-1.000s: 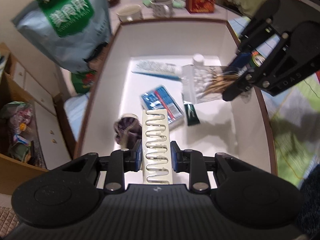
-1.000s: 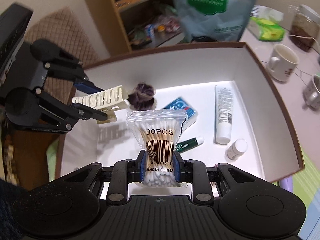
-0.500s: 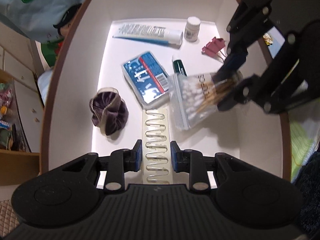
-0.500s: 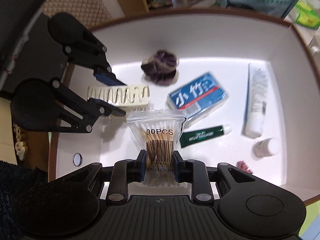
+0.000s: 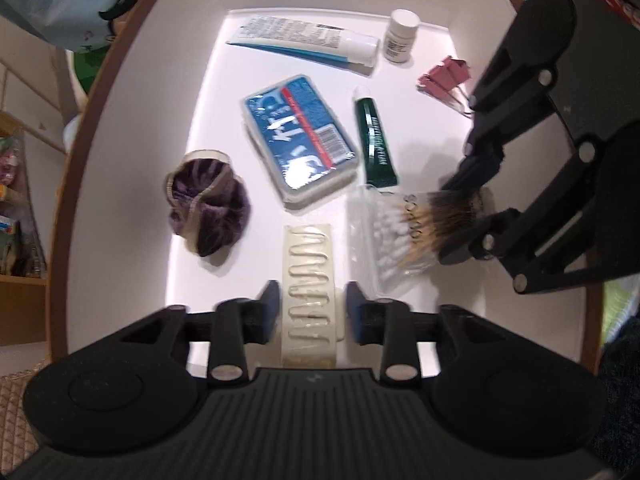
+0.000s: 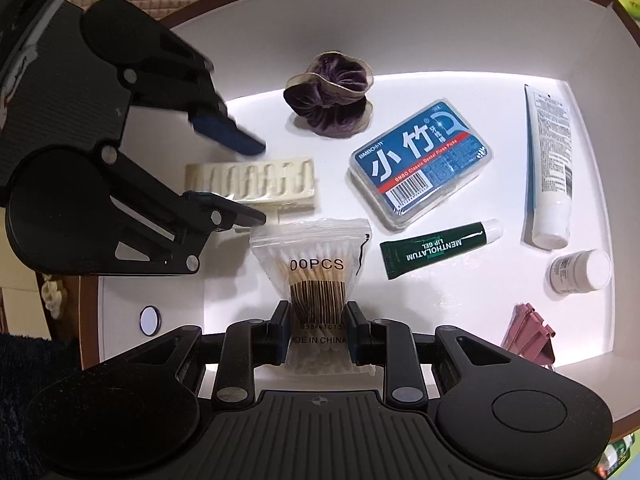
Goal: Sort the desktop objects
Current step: 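Lower the comb and swab bag into the brown box with both tools, then open both tools to release the comb and swab bag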
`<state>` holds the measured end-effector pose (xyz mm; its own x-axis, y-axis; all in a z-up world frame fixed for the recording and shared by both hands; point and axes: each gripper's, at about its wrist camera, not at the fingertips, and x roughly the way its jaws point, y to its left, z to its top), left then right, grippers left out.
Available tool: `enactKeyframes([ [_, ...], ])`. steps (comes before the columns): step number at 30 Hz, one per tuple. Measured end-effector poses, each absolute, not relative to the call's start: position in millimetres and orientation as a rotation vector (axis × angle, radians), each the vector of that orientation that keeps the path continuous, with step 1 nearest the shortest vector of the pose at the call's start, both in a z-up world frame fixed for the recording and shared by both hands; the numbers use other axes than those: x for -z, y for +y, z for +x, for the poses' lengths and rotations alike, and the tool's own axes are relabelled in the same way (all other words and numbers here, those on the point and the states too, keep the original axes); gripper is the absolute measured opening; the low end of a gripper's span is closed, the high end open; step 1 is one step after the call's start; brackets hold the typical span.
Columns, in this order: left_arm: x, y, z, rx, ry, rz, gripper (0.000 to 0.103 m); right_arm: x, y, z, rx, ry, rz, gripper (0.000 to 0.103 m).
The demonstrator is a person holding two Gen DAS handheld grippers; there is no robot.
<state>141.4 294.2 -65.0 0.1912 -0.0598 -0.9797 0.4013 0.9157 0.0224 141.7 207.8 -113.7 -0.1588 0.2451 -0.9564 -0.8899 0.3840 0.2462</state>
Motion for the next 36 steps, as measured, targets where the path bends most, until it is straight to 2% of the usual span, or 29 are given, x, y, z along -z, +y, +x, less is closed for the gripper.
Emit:
enactKeyframes([
  [1,64.4,294.8,141.7,0.324,1.341,0.302,0.043,114.3,207.8,141.5,-1.118,1.374,-0.634,0.031],
  [2,63.8,295.5,142.2,0.320,1.342,0.297,0.051,113.1,207.4,140.8,-1.111,1.370,-0.633,0.059],
  [3,63.1,296.2,142.7,0.318,1.343,0.290,0.056,110.8,206.6,139.9,-1.104,1.362,-0.634,0.080],
  [4,62.3,296.6,142.9,0.317,1.341,0.285,0.063,109.0,206.1,139.1,-1.101,1.352,-0.633,0.080],
  [5,61.5,296.2,142.7,0.315,1.337,0.288,0.066,107.4,205.9,138.5,-1.099,1.342,-0.630,0.080],
  [10,56.0,295.6,142.7,0.306,1.319,0.288,0.066,101.3,204.5,138.9,-1.080,1.316,-0.607,0.080],
  [13,50.6,295.3,141.4,0.298,1.300,0.292,0.070,97.0,203.6,137.8,-1.073,1.296,-0.607,0.080],
  [36,5.4,283.8,107.5,0.214,1.188,0.318,0.071,40.5,163.9,123.2,-1.054,1.076,-0.536,0.080],
])
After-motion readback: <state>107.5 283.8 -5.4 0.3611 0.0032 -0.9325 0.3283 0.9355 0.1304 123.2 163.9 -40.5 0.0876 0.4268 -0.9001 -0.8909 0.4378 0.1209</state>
